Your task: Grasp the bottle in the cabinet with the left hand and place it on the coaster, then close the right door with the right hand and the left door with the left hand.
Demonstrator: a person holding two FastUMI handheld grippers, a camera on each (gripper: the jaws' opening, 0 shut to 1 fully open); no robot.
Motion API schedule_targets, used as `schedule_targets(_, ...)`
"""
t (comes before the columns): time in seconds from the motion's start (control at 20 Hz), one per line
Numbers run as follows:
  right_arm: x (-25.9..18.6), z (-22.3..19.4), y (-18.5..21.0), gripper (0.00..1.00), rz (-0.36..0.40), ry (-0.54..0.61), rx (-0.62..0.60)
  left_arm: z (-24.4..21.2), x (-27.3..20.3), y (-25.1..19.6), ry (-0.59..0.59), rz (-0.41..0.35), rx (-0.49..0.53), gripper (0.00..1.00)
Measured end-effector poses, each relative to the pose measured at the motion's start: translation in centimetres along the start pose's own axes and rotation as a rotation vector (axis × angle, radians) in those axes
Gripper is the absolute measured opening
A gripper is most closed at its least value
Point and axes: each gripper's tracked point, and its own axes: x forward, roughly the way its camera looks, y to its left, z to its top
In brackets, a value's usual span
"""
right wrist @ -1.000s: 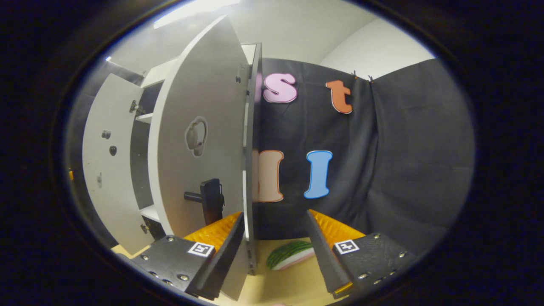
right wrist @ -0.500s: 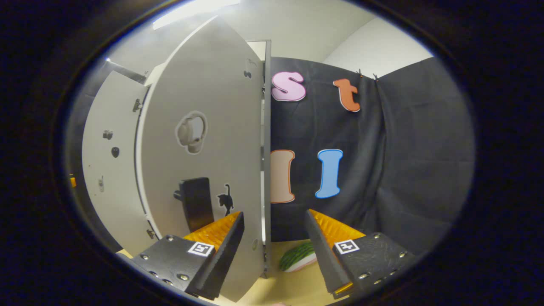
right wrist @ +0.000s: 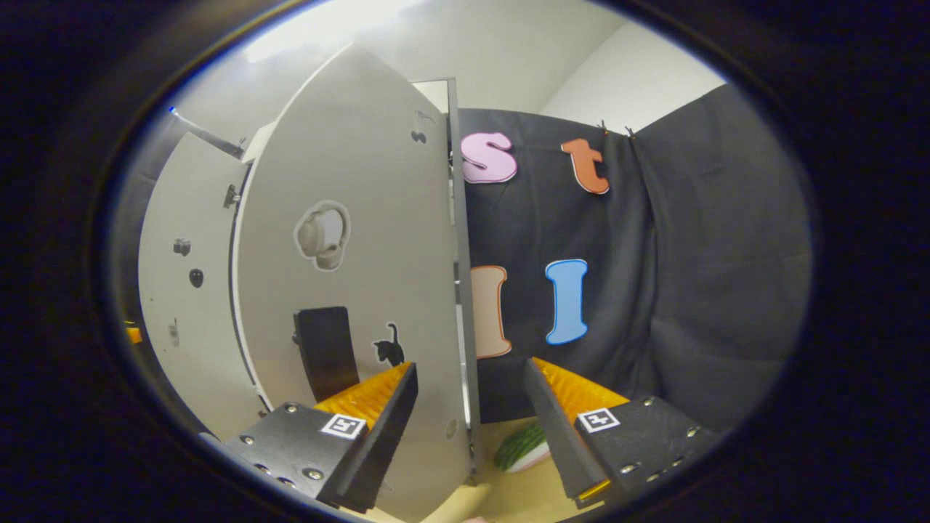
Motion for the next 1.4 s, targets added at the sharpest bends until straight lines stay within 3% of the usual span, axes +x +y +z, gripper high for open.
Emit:
schedule_targets(0.15,0.4,-0.5,2.0,0.91,0.03,0.007,0.062,0.3,2.0,0.1,-0.01,-0.026,0.004,0.96)
schedule_targets(0.4,0.7,1.4,6.9,0.91,0.187,-0.033,0.23,1.0,4.8,-0.3,-0.018,-0.076,0.004,0.97)
schedule_targets(0.9,-0.4,1.9,6.3,0.91,0.163,-0.04,0.171,2.8,6.8,-2.2,-0.05,-0.125,0.023,0.96)
schedule_targets(1.0,-1.3,2.2,6.4,0.91,0.179,-0.038,0.15,3.2,6.6,-2.2,-0.051,-0.094,0.041,0.96)
schedule_targets(1.05,-1.9,2.3,6.3,0.91,0.184,-0.032,0.136,3.3,6.5,-2.3,-0.046,-0.077,0.033,0.92)
schedule_targets(1.2,-3.9,2.1,5.8,0.93,0.182,-0.01,0.085,2.7,6.1,-2.7,0.016,-0.024,0.005,0.94)
schedule_targets(1.4,-6.9,2.3,6.2,0.93,0.24,-0.012,0.039,2.6,5.5,-2.7,0.04,0.045,-0.002,0.93)
